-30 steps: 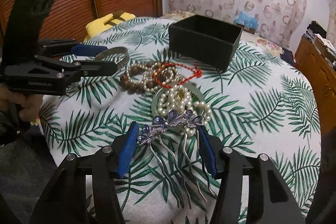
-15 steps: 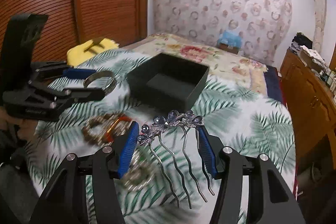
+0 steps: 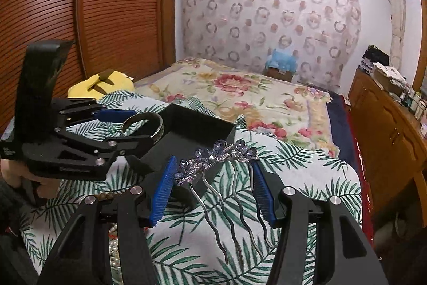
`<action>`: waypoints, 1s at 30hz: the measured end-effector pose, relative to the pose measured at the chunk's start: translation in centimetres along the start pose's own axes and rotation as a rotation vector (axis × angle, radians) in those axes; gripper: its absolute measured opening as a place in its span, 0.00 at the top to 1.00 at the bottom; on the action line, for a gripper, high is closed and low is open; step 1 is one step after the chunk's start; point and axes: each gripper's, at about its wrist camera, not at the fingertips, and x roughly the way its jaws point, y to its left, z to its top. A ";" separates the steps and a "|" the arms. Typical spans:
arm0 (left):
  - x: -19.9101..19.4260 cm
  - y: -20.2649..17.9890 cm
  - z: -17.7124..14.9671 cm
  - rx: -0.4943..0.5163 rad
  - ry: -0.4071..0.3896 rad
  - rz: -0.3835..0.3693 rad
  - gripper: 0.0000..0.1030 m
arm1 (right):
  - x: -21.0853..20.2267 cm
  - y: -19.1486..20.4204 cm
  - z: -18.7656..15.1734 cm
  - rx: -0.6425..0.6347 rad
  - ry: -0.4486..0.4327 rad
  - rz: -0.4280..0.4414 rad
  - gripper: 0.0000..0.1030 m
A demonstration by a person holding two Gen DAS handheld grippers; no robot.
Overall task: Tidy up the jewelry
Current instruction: 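Carry the bangle into the black box with the left tool while the right drops the comb in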
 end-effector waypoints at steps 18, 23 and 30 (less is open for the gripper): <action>-1.5 4.1 0.3 -0.075 -0.044 0.059 0.36 | 4.4 2.3 2.3 -0.031 0.001 0.101 0.43; -3.1 5.5 -1.0 -0.085 -0.045 0.088 0.36 | 7.4 4.3 3.3 -0.064 0.049 0.147 0.43; -4.5 5.6 -3.1 -0.082 -0.022 0.076 0.36 | 9.6 4.8 3.5 -0.060 0.098 0.143 0.40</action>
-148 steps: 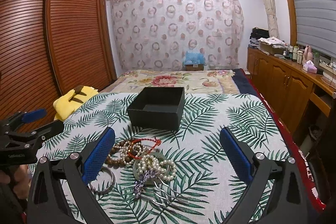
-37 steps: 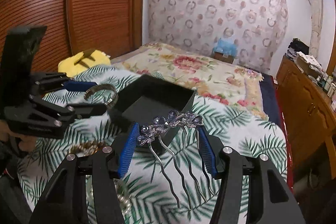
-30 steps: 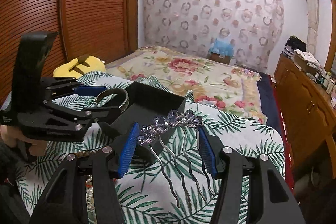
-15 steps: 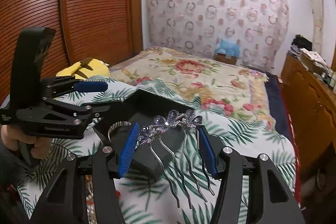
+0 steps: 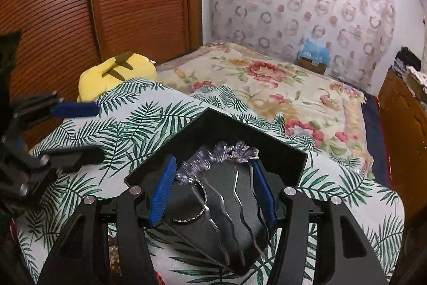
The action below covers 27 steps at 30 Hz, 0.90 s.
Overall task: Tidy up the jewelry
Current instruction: 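Carry the bangle into the black box with the left tool while the right drops the comb in, then grasp the wooden bead bracelet with the left tool while the right grasps the red string bracelet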
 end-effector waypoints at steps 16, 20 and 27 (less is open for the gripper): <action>-1.7 -1.6 -5.3 -0.015 0.073 -0.058 0.35 | -6.7 1.6 -5.5 0.035 -0.071 -0.024 0.42; -2.1 -2.2 -6.2 -0.016 0.086 -0.068 0.35 | -7.4 2.2 -7.2 0.043 -0.049 0.001 0.50; -2.4 -3.0 -7.7 -0.020 0.117 -0.083 0.35 | -6.2 2.3 -9.1 0.080 0.026 0.039 0.56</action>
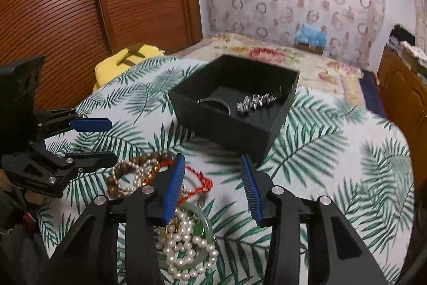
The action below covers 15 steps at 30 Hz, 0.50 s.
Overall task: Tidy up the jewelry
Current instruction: 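Grasp the wooden bead bracelet with the left tool while the right grasps the red string bracelet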
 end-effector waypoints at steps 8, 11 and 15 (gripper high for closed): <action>0.0 -0.7 -0.8 0.010 0.016 -0.005 0.35 | 1.6 0.0 -0.7 0.022 0.061 0.049 0.61; 0.0 -0.7 -1.0 0.008 0.021 -0.008 0.35 | 2.4 0.1 -0.8 0.026 0.086 0.054 0.62; 0.1 -0.7 -1.2 0.003 0.023 -0.015 0.35 | 2.8 -0.1 -0.8 0.045 0.107 0.069 0.68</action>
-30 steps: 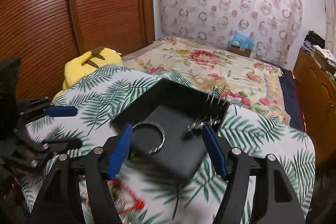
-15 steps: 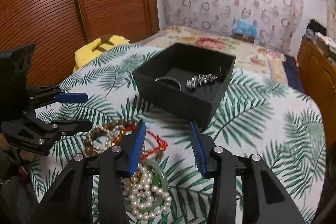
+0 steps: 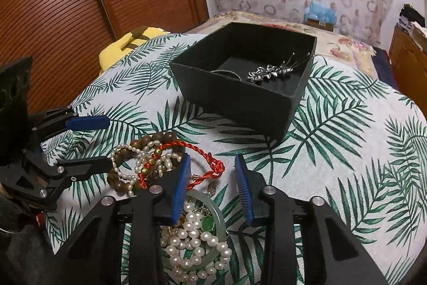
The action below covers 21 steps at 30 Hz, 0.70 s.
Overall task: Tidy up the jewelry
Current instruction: 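Grasp the wooden bead bracelet with the left tool while the right grasps the red string bracelet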
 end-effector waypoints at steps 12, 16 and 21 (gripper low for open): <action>0.4 -0.2 -0.4 0.000 0.022 -0.049 0.64 | -2.5 0.0 -0.2 0.007 -0.076 0.013 0.91; 0.8 -0.3 -0.4 -0.007 0.027 -0.046 0.73 | -4.3 0.1 0.0 -0.006 -0.126 -0.021 0.91; 0.9 -0.3 -0.5 -0.009 0.035 -0.041 0.87 | -5.1 -0.2 0.1 -0.004 -0.144 -0.039 0.91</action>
